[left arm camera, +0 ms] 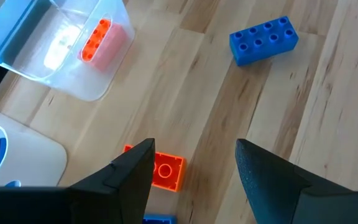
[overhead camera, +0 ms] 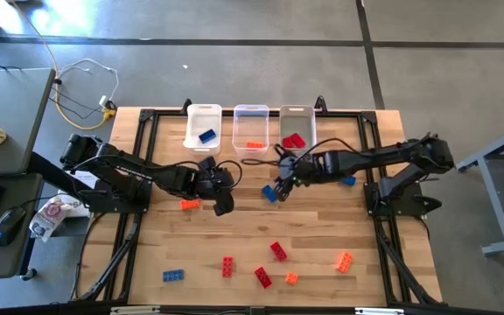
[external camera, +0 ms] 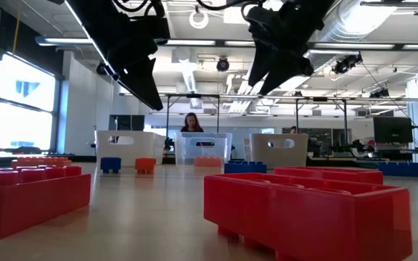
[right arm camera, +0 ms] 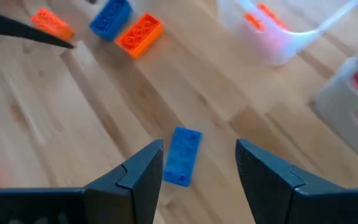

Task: Sort & place blocks by color
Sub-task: Put the blue game piece into the white bin

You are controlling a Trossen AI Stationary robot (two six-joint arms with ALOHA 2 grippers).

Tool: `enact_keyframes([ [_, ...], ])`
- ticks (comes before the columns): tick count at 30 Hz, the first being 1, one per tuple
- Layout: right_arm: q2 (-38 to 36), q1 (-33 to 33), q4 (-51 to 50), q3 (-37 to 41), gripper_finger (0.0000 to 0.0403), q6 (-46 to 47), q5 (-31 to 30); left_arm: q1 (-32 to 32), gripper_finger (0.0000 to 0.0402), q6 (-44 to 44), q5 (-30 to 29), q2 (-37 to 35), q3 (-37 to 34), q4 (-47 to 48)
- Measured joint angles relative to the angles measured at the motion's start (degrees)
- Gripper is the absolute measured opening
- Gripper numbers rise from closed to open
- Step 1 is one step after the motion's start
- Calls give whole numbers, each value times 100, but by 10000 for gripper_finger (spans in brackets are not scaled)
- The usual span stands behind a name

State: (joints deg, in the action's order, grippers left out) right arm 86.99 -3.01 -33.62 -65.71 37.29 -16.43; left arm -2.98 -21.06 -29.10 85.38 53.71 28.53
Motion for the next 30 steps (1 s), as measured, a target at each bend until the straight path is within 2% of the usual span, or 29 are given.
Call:
enact_keyframes([
  [11, 696, -203, 300, 0, 227, 174, 38, -2, 211, 0, 2, 0, 0, 20],
  [30, 1543, -203, 634, 0, 229, 534, 65, -2, 211, 4, 7, -1, 0, 22],
])
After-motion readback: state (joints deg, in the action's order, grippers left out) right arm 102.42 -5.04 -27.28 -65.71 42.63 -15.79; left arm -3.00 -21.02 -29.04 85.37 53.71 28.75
